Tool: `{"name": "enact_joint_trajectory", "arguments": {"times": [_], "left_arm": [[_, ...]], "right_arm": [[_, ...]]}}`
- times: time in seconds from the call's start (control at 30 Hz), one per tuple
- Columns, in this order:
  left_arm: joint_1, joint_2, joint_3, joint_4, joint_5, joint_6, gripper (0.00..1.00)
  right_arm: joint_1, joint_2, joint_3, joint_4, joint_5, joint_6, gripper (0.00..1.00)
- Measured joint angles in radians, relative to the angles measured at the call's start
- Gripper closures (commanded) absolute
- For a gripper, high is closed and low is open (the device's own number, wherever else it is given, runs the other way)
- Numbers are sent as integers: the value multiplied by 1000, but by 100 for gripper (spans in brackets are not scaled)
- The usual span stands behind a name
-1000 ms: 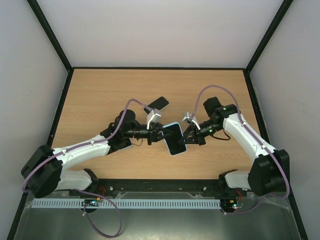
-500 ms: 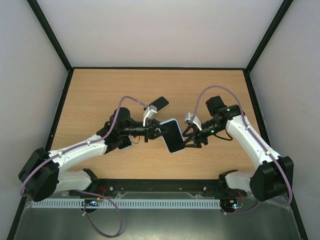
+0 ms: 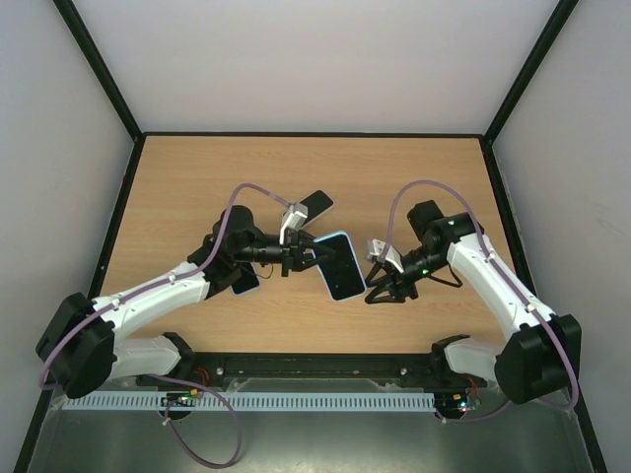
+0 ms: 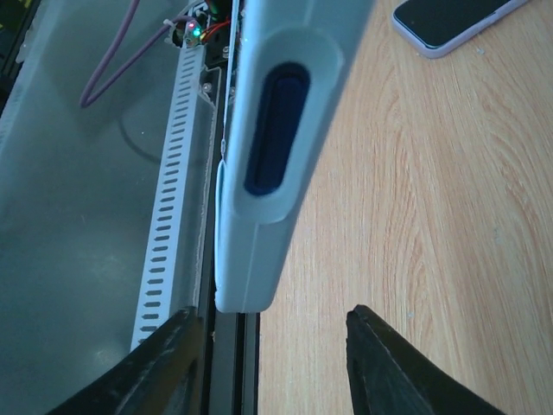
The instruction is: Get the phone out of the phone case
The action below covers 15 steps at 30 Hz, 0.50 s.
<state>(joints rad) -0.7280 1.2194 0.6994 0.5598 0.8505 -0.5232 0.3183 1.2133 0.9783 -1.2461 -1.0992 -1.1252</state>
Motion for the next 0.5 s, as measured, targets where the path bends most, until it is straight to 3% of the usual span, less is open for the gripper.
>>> {"name": "enact_joint_trajectory", "arguments": {"times": [0.5], "left_arm": [[0,2,63,-105,85,84,97]], "right_arm": [[13,-7,0,-11,-56,-43,76]]}}
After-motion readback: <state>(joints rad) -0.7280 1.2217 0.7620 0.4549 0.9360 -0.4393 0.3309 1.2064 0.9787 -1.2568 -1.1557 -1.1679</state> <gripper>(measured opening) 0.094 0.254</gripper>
